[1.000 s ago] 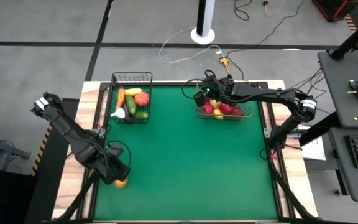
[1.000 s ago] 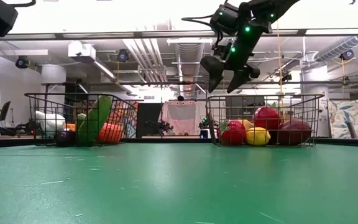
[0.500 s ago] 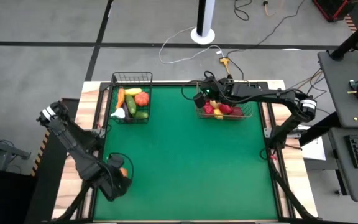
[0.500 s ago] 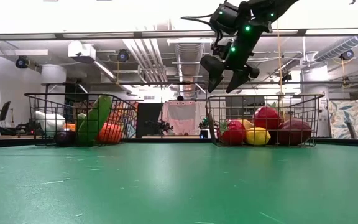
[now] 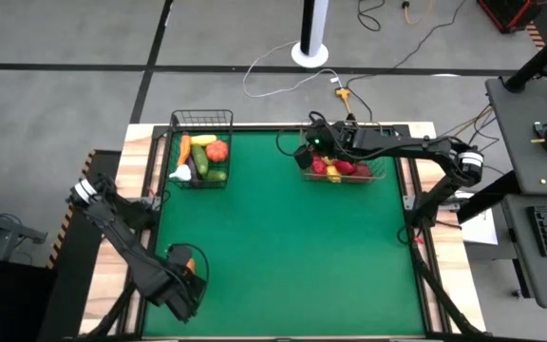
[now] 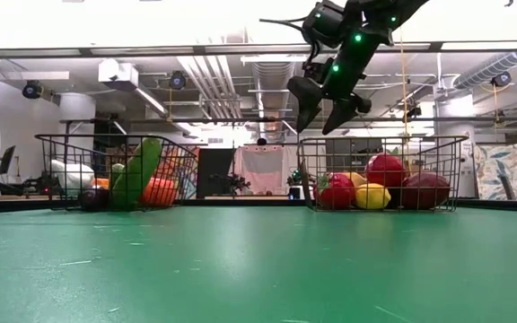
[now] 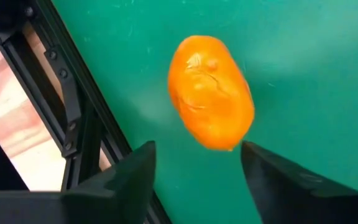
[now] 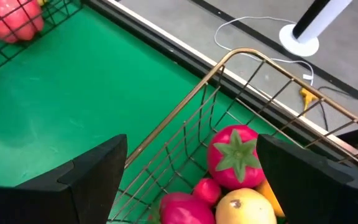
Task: Sort produce into baskets
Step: Put the yellow mango into the left wire basket
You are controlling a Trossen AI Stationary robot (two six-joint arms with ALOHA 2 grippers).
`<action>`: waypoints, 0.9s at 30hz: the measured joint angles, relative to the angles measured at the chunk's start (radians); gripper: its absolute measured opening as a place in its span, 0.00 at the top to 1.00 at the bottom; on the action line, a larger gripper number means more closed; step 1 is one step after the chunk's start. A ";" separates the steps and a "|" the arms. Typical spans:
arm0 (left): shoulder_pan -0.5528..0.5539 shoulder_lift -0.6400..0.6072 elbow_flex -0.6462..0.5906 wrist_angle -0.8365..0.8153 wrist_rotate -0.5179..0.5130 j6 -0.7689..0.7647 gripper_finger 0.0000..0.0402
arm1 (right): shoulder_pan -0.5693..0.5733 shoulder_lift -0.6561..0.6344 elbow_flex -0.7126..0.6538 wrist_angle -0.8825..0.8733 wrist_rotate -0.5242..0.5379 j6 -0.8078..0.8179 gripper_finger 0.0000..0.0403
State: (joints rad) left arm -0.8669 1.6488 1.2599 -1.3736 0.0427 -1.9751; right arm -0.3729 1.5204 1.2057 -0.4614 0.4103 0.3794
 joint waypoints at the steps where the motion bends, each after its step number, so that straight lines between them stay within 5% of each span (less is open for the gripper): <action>1: 0.000 0.005 -0.003 0.003 -0.003 0.001 0.43 | 0.000 0.000 0.000 0.000 0.000 0.001 0.13; 7: 0.000 0.013 -0.023 0.012 -0.020 0.010 0.30 | 0.012 0.000 0.000 0.001 0.000 0.005 0.13; 27: 0.003 0.009 -0.149 0.150 -0.059 0.022 0.29 | 0.035 0.000 0.000 0.003 0.000 0.012 0.13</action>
State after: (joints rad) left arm -0.8640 1.6577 1.1106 -1.2231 -0.0163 -1.9533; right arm -0.3374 1.5204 1.2058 -0.4586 0.4103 0.3910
